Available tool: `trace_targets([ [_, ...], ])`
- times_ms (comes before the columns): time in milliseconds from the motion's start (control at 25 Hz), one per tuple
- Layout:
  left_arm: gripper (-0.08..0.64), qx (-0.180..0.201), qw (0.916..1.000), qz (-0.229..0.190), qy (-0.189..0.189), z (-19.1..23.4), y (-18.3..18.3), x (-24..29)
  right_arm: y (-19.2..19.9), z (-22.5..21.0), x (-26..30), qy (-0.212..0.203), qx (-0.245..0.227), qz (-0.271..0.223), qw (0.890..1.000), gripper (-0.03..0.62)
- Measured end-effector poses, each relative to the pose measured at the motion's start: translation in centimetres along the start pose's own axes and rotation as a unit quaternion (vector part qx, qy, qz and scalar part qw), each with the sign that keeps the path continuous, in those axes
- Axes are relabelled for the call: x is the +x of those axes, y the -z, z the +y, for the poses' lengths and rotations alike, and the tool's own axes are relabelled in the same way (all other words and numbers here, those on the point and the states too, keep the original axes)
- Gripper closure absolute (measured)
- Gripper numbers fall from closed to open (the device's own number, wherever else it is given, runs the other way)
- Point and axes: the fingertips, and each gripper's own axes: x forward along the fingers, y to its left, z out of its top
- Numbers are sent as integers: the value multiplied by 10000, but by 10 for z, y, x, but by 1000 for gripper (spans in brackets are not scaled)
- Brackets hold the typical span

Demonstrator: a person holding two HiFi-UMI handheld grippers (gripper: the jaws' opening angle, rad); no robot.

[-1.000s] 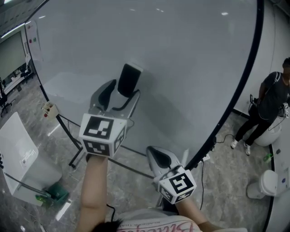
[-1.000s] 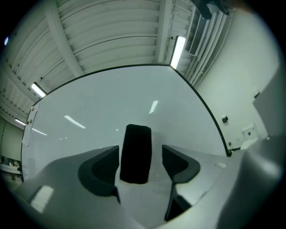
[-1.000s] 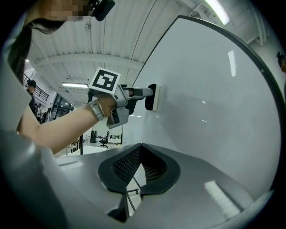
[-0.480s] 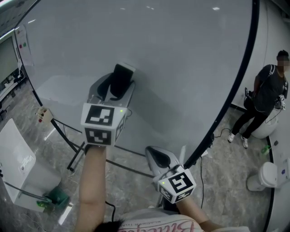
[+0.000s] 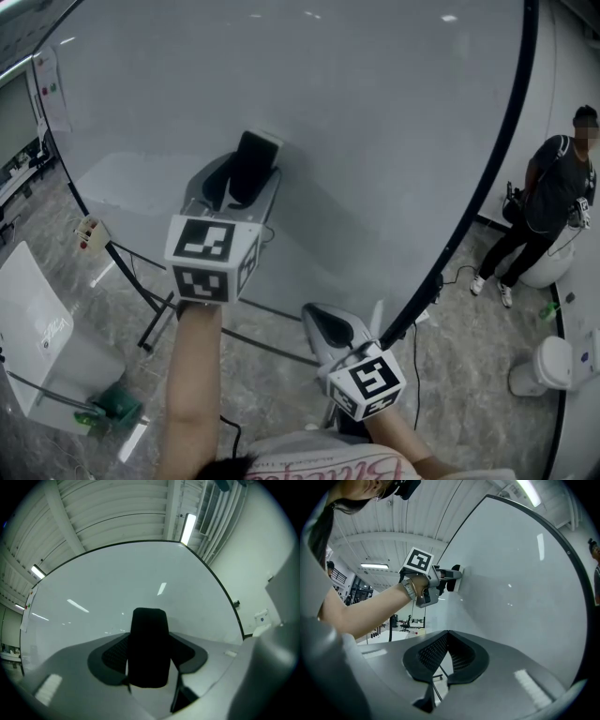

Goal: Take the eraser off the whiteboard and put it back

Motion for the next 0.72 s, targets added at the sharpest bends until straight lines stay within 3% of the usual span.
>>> trace_targets([
  [720, 313, -264, 9995, -150, -55, -5, 27, -75, 6, 14, 3, -127, 52, 54, 9999, 592],
])
